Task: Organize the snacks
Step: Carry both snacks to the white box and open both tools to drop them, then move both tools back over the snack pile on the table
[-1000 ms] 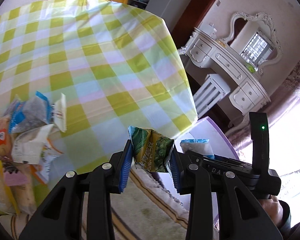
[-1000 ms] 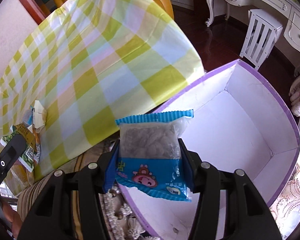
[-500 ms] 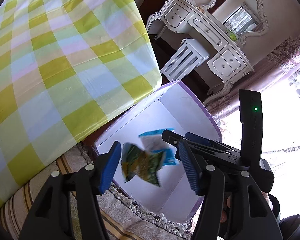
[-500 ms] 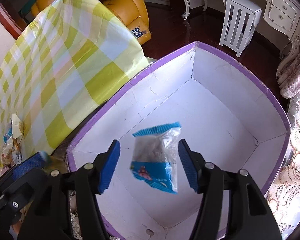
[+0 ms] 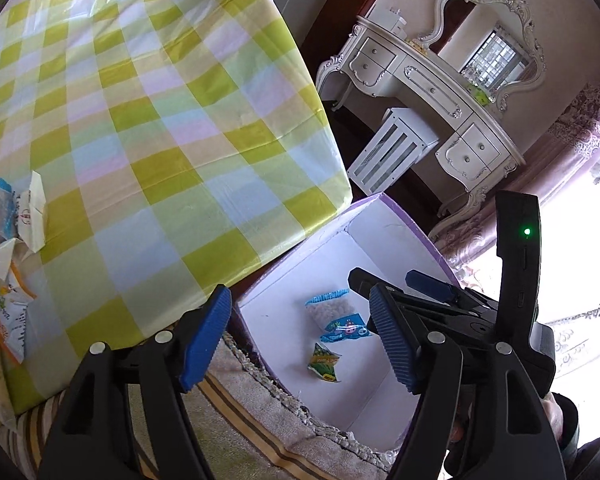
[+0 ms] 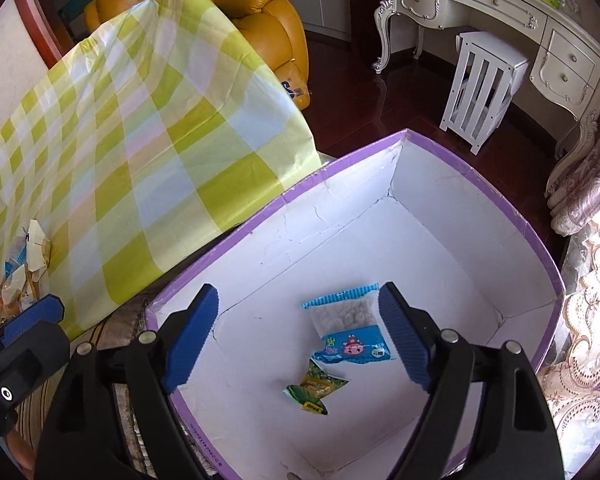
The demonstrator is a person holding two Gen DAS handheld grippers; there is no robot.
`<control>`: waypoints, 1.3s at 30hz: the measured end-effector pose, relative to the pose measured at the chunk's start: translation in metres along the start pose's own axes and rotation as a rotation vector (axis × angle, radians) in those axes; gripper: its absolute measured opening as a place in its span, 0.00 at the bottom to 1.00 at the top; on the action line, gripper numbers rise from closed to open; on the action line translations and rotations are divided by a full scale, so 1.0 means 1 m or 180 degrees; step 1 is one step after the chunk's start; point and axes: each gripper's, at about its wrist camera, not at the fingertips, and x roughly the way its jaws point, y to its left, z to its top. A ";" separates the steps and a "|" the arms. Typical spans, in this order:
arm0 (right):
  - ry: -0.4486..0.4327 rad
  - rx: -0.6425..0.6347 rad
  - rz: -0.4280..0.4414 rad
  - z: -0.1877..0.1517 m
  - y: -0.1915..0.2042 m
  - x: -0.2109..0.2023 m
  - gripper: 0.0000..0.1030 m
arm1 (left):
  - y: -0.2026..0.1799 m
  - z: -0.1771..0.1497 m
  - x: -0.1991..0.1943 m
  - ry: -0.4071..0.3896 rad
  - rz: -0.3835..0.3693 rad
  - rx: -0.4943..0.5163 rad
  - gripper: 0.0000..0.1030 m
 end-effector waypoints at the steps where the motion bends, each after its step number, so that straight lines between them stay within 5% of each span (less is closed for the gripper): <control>1: -0.0026 -0.0060 0.0013 0.001 0.005 -0.002 0.83 | 0.002 0.000 -0.005 -0.0053 0.0038 -0.0006 0.68; 12: -0.0257 -0.0728 0.0382 -0.005 0.084 -0.033 0.93 | 0.055 -0.024 -0.080 -0.0594 0.0406 -0.0317 0.68; 20: -0.0253 -0.1067 0.0800 -0.018 0.138 -0.049 0.93 | 0.117 -0.061 -0.143 -0.0880 0.0657 -0.0886 0.68; 26: -0.0359 -0.1337 0.0807 -0.030 0.171 -0.057 0.93 | 0.167 -0.103 -0.186 -0.0996 0.0840 -0.1432 0.68; 33: -0.0350 -0.1593 0.0834 -0.037 0.202 -0.054 0.93 | 0.207 -0.132 -0.206 -0.0981 0.0816 -0.1900 0.74; 39: -0.0247 -0.1528 0.0942 -0.036 0.221 -0.045 0.93 | 0.229 -0.138 -0.195 -0.0792 0.0552 -0.2286 0.81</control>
